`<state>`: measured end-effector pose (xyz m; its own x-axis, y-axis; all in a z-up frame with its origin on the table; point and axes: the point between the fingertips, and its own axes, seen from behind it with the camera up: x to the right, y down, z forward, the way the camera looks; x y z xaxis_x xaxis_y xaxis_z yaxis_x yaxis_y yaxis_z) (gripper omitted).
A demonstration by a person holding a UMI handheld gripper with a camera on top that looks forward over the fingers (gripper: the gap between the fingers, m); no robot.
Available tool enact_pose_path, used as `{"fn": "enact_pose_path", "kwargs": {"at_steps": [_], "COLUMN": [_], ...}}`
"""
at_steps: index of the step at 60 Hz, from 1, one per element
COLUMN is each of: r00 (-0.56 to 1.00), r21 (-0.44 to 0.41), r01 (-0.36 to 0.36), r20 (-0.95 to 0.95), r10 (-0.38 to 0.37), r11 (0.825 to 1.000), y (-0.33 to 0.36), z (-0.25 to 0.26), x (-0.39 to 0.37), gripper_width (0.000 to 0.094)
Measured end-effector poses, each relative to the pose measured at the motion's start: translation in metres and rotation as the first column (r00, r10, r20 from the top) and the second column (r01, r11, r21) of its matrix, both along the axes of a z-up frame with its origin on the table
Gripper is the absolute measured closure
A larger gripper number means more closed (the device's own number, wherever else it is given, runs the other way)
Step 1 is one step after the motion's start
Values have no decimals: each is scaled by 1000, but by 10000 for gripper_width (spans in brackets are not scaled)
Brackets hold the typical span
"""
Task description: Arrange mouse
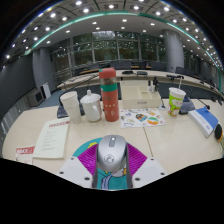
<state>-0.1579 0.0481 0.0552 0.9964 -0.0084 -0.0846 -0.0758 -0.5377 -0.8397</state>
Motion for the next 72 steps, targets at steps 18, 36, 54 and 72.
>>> {"fn": "enact_pose_path", "kwargs": {"at_steps": [18, 36, 54, 72], "r00": [1000, 997, 996, 995], "r21": [-68, -78, -20, 14], "r01": [-6, 27, 27, 63], "r20": [27, 80, 87, 75], "r10": [8, -21, -26, -64], "r11": [998, 997, 999, 998], "y": [3, -68, -200, -306], "z": [-63, 5, 103, 146], "x": [-18, -22, -55, -72], "gripper_width": [417, 79, 77, 81]}}
